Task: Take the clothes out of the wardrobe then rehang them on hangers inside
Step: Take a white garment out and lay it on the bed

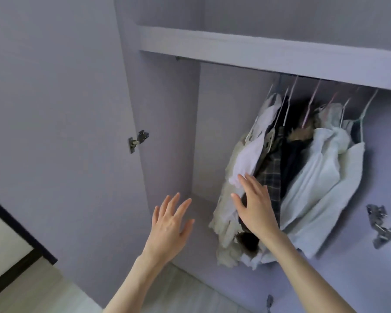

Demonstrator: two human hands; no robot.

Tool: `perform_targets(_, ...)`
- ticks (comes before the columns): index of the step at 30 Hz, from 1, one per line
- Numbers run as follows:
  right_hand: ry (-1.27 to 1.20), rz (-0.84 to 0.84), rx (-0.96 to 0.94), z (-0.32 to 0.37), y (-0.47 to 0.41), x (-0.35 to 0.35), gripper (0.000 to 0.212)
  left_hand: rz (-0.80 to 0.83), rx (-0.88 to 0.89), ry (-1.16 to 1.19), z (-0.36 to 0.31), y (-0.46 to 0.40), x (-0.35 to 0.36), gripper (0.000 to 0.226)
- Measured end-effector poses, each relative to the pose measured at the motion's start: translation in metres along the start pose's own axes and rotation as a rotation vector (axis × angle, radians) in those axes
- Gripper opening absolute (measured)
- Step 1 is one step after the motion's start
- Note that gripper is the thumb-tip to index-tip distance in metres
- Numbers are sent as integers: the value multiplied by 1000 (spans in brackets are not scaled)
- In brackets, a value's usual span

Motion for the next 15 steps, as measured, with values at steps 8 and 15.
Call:
perform_targets(8,180,-46,47,-49,-69,-4,60,34,157,42,-27,-113,-6,68)
perform_targets(15,301,-149,43,-87,-121,-12,58,133,209,131,-57,-174,14,55)
Point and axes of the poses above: each hand's wrist, its own y-axis away from the middle knuckle, its own x-axis out of the palm, z = x × y, the point moved 2 cm from there along -y, towards the middle knuckle, and after that the axes turned 13 degrees about -x, right-handed, at the moved point
